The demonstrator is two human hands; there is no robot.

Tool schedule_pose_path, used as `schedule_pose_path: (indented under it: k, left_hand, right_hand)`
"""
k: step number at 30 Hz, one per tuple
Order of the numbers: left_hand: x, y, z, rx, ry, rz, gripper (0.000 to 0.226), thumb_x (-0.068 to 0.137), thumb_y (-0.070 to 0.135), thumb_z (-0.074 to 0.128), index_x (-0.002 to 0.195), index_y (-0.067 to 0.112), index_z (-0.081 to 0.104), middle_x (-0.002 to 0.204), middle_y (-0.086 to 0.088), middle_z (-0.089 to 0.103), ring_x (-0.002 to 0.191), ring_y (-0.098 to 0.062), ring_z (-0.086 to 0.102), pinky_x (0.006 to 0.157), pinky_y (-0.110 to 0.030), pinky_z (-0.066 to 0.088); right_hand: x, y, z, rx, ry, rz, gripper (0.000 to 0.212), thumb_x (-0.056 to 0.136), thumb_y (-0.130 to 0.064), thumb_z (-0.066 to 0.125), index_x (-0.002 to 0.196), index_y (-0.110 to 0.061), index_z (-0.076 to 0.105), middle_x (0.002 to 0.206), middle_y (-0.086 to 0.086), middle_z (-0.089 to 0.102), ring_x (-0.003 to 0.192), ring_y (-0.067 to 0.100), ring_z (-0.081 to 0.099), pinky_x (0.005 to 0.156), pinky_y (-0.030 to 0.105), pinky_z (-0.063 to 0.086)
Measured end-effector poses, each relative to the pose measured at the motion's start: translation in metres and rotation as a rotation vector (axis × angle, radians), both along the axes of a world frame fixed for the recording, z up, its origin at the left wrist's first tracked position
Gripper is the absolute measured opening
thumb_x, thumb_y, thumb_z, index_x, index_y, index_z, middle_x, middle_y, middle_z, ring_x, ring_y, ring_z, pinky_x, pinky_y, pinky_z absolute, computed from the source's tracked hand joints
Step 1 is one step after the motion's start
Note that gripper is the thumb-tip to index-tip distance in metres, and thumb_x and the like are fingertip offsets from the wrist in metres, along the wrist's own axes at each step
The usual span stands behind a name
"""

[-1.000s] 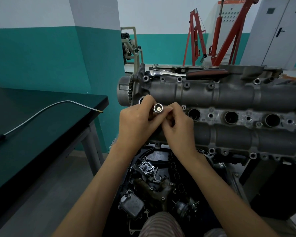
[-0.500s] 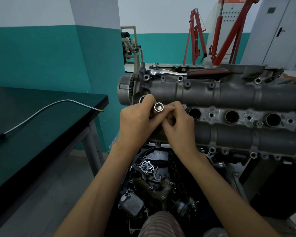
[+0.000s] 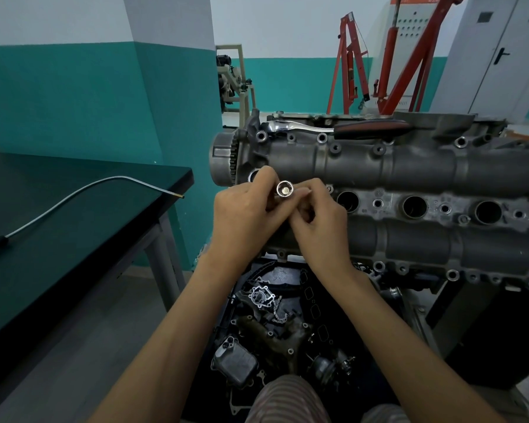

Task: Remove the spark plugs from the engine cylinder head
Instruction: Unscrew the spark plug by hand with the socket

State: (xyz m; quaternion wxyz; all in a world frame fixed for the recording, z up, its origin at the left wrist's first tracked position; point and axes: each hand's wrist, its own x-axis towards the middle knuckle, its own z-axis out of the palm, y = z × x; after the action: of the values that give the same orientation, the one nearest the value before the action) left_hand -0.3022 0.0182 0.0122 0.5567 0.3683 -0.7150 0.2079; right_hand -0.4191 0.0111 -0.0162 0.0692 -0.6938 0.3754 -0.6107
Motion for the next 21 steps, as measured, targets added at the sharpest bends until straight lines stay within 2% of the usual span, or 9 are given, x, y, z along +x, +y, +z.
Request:
schedule_pose_path:
  k: [2,6,8,10,13,16,21]
  left_hand:
    - [0.0016,0.0011,-0.0001,0.015,-0.006,-0.033,0.039,0.085,0.039,0.060,0.072,0.003,0.058,0.049,0.000,0.053,0.041,-0.015,0.049,0.038,-0.034,0.041]
    - [0.0046,0.0034,0.0005,0.020,-0.056,-0.069,0.024,0.088,0.025,0.055,0.089,0.004,0.066,0.052,0.002,0.056,0.044,-0.014,0.052,0.041,-0.034,0.044]
    - [0.0041,0.0030,0.0011,0.017,-0.049,-0.055,0.023,0.089,0.022,0.055,0.086,0.002,0.066,0.051,0.001,0.054,0.042,-0.015,0.050,0.040,-0.033,0.043]
    - [0.0025,0.0021,0.0014,0.014,-0.031,-0.021,0.027,0.088,0.025,0.058,0.078,0.000,0.062,0.047,0.000,0.051,0.040,-0.015,0.046,0.038,-0.031,0.040]
    - [0.0001,0.0010,0.0011,0.008,-0.014,0.007,0.038,0.084,0.034,0.062,0.068,0.000,0.054,0.046,-0.003,0.049,0.038,-0.018,0.045,0.037,-0.030,0.038]
    - [-0.0004,0.0017,0.0012,0.007,-0.003,-0.003,0.039,0.084,0.036,0.062,0.067,0.001,0.055,0.046,-0.003,0.050,0.039,-0.017,0.046,0.037,-0.031,0.039]
    - [0.0038,0.0039,0.0005,0.025,-0.048,-0.067,0.023,0.088,0.022,0.055,0.090,0.003,0.067,0.051,0.000,0.055,0.043,-0.016,0.052,0.041,-0.034,0.043]
  right_hand:
    - [0.0000,0.0006,0.0000,-0.001,-0.005,0.025,0.005,0.087,-0.024,0.049,0.089,-0.023,0.054,0.061,-0.017,0.051,0.056,0.000,0.049,0.051,0.013,0.035]
    - [-0.0004,0.0006,-0.0002,-0.048,0.033,0.022,0.019,0.091,-0.021,0.046,0.104,-0.018,0.060,0.069,-0.025,0.052,0.065,-0.006,0.053,0.059,0.007,0.036]
    - [0.0000,0.0002,0.0001,-0.067,0.047,0.013,0.023,0.092,-0.019,0.045,0.110,-0.017,0.060,0.070,-0.026,0.051,0.065,-0.008,0.052,0.060,0.005,0.035]
    - [-0.0002,-0.0010,-0.0003,-0.050,0.048,-0.002,0.024,0.092,-0.021,0.046,0.112,-0.017,0.058,0.066,-0.020,0.049,0.060,-0.002,0.050,0.057,0.008,0.035]
    - [-0.0001,-0.0020,-0.0012,0.022,0.025,-0.030,0.016,0.086,-0.020,0.058,0.101,-0.020,0.055,0.057,-0.012,0.042,0.053,0.005,0.043,0.051,0.014,0.034]
    - [0.0003,-0.0006,-0.0006,0.015,-0.010,-0.001,0.003,0.085,-0.020,0.054,0.086,-0.022,0.052,0.056,-0.012,0.044,0.052,0.004,0.043,0.049,0.014,0.032]
    - [0.0002,0.0004,0.0000,-0.040,0.028,0.004,0.022,0.090,-0.018,0.050,0.107,-0.014,0.063,0.071,-0.017,0.056,0.062,-0.002,0.053,0.057,0.010,0.039]
